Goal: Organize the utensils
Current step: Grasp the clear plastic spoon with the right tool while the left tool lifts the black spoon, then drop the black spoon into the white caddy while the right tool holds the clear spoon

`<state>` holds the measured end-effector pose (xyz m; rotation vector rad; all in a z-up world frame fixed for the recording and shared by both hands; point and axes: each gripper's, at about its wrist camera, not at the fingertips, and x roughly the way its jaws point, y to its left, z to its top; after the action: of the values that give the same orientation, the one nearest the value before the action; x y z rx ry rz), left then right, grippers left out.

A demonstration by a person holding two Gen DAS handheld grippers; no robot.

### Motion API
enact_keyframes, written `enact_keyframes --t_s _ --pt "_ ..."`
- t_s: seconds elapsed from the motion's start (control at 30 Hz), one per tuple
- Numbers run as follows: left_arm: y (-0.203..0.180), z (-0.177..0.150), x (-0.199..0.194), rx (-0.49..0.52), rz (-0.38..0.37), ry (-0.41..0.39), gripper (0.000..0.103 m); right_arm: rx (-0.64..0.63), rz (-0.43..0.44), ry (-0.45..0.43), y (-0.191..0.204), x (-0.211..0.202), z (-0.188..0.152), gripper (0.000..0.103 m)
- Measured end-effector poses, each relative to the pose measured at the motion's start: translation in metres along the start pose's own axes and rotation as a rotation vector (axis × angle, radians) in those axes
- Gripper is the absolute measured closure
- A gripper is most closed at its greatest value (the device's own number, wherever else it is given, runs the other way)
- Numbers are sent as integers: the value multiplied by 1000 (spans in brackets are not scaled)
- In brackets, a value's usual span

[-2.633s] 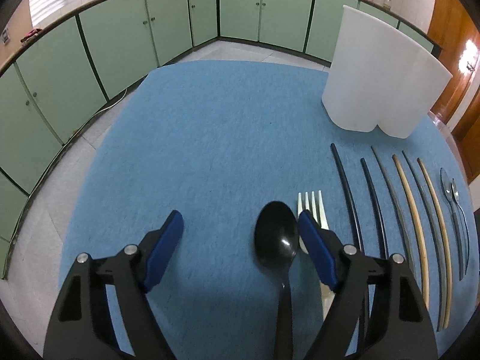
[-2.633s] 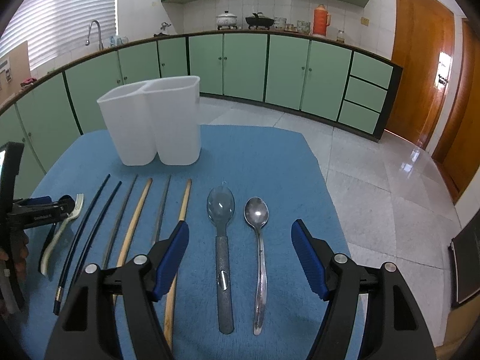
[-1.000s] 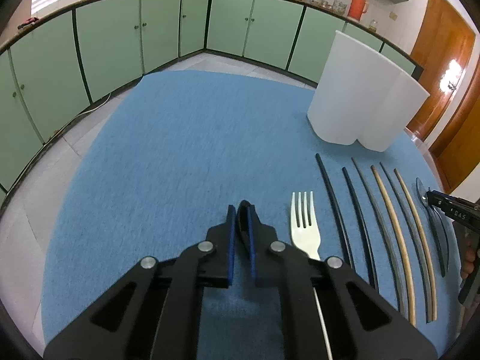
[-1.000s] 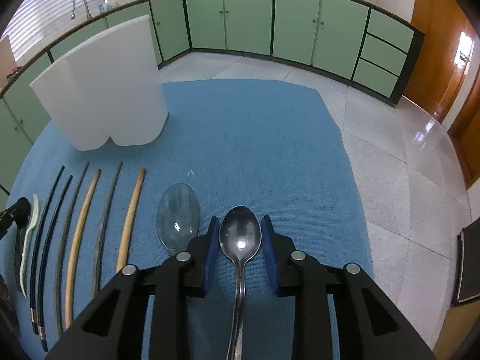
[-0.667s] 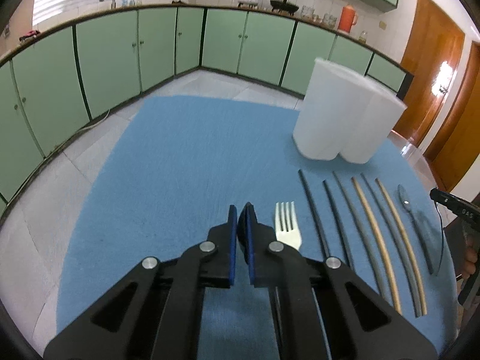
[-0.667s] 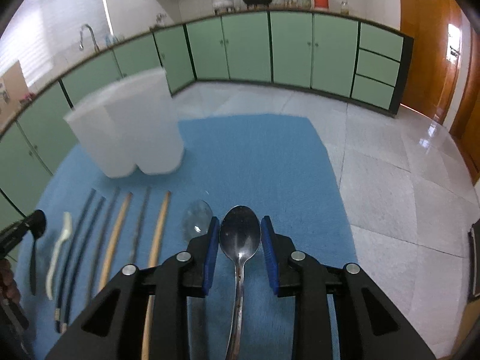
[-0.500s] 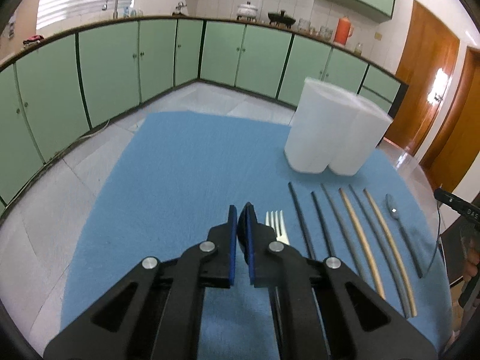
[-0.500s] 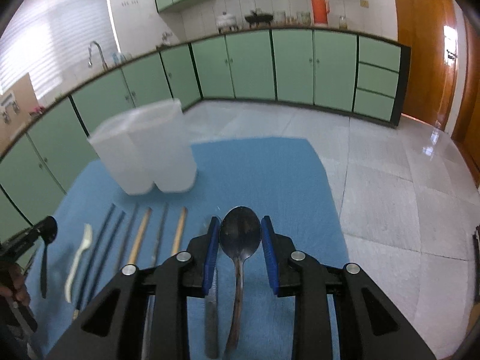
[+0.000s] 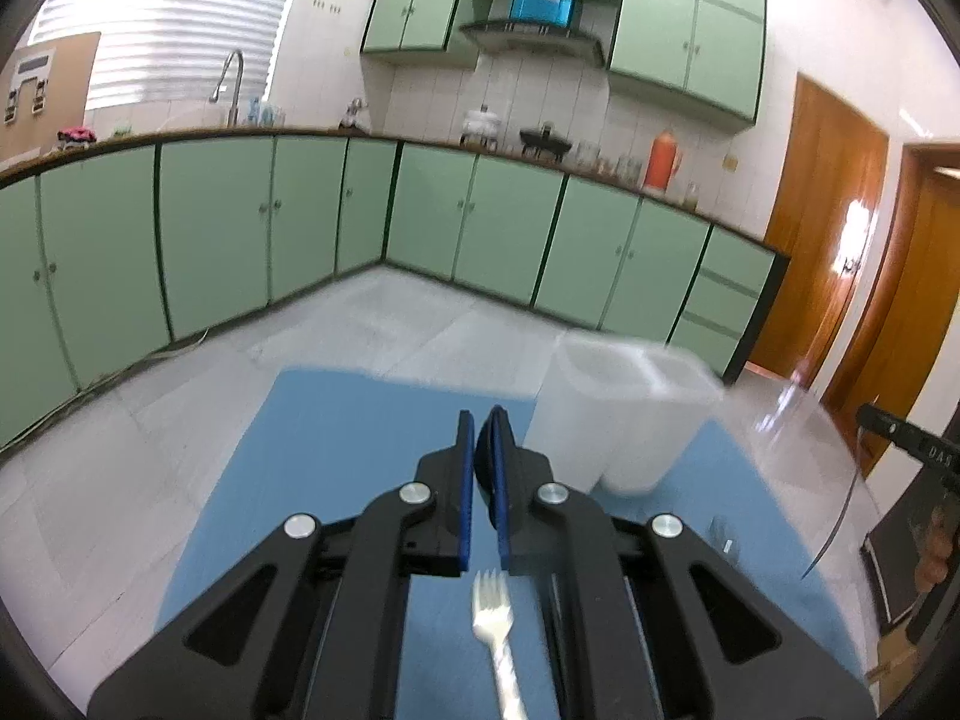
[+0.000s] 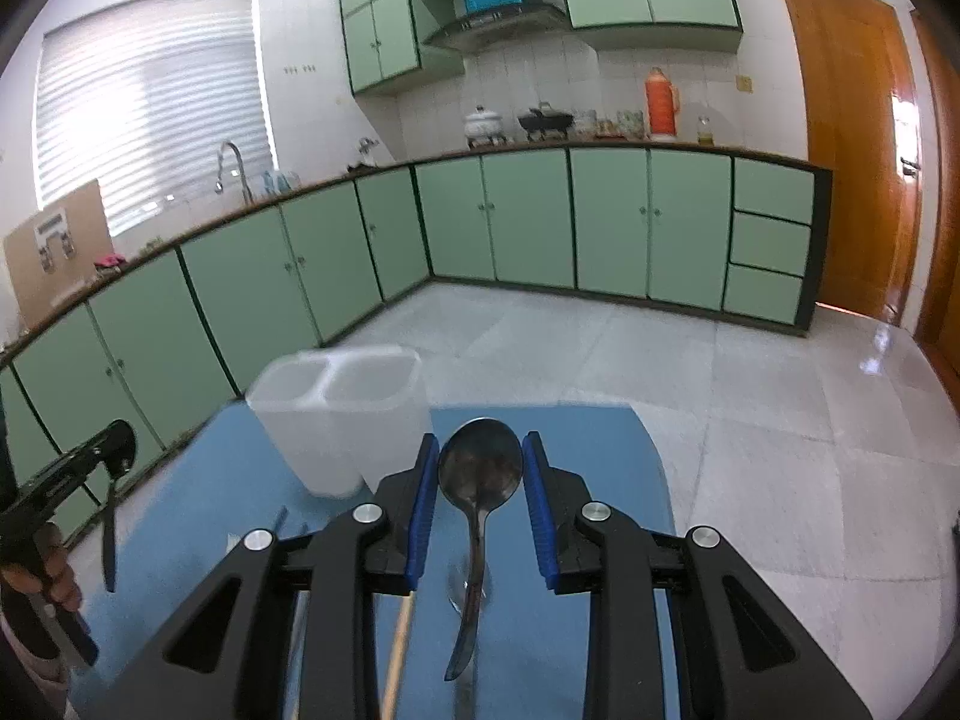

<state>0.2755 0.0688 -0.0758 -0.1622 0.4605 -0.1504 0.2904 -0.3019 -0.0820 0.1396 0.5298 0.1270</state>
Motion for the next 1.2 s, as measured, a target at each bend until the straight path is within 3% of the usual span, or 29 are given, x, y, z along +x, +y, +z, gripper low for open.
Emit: enact_keyframes --t_s 0.3,0.53,0.77,0.93,1.2 --pt "-52 67 39 68 -61 -209 98 -29 53 -108 24 26 66 75" --pt "-85 95 77 109 -57 -303 98 -44 52 -191 42 60 101 75" --pt "-97 87 130 149 -18 -307 98 -52 57 -209 51 106 109 75" --pt "-93 73 155 159 -11 -276 98 -57 61 -155 51 142 95 75" --pt "-81 46 170 170 -7 -218 98 -46 74 -69 50 165 64 75"
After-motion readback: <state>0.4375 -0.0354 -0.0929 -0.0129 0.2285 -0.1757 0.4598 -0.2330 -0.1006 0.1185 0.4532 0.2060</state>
